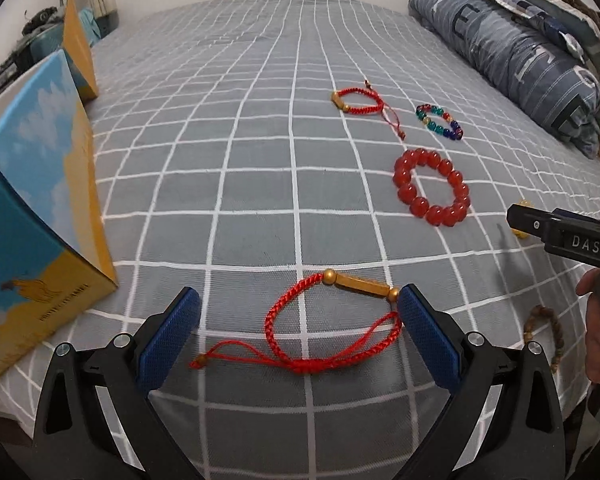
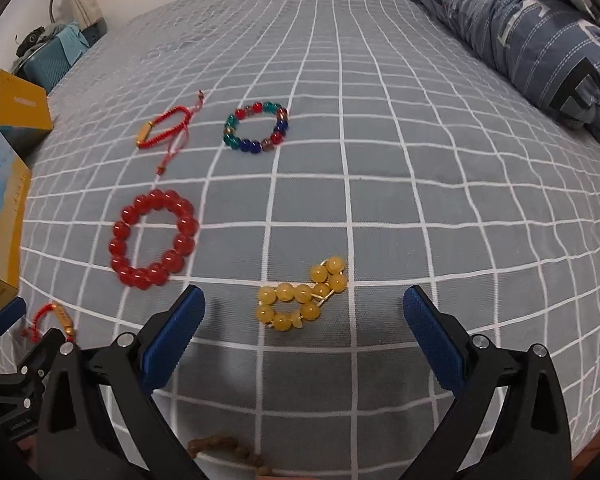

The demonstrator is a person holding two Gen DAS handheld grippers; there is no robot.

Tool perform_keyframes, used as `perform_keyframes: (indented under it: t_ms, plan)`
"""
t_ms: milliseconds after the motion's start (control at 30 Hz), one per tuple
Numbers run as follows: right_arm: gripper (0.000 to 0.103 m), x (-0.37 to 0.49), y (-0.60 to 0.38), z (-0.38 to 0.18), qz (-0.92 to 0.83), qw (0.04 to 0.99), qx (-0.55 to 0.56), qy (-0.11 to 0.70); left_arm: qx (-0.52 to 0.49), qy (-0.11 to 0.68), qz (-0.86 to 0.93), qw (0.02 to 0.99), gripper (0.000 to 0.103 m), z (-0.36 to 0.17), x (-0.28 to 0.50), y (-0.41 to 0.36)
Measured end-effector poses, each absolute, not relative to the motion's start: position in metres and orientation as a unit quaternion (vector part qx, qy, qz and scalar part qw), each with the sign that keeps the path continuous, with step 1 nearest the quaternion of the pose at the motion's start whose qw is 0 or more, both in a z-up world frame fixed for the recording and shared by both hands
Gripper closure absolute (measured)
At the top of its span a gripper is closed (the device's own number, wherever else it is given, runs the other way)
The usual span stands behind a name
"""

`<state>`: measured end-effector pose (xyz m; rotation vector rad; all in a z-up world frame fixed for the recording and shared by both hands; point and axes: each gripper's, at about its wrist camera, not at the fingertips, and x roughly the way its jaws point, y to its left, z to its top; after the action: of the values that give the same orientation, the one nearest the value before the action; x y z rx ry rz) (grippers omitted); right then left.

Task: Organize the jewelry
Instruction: 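Grasp the red cord bracelet with left tool while right tool grasps yellow bead bracelet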

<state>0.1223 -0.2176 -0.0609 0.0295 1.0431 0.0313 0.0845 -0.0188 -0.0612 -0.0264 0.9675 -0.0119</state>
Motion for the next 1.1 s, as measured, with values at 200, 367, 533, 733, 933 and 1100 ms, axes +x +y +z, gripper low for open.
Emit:
perform_keyframes:
  t_ms: [200, 367, 533, 733, 933, 1100]
  plan:
    - [0.010, 0.128, -0.218, -0.073, 0.010, 0.868, 0.009, 0.497, -0.016, 0.463, -0.017, 0.886, 0.005, -0.070, 0.089, -0.019]
    - [0.019, 0.130, -0.216, -0.075, 0.012, 0.869, 0.004, 0.494, -0.008, 0.466, -0.014, 0.885, 0.005, -0.072, 0.093, -0.022]
    - [0.034, 0.127, -0.214, -0.074, 0.016, 0.872, -0.004, 0.490, -0.002, 0.469, -0.015, 0.883, 0.010, -0.074, 0.092, -0.023]
    - [0.052, 0.126, -0.211, -0.073, 0.017, 0.872, -0.013, 0.489, 0.002, 0.470, -0.025, 0.882, 0.036, -0.069, 0.089, -0.024]
    - [0.072, 0.123, -0.209, -0.072, 0.022, 0.872, -0.018, 0.489, -0.009, 0.476, -0.028, 0.879, 0.064, -0.066, 0.089, -0.020]
    - [0.087, 0.121, -0.207, -0.071, 0.020, 0.872, -0.013, 0.489, -0.010, 0.481, -0.042, 0.876, 0.094, -0.062, 0.088, -0.019]
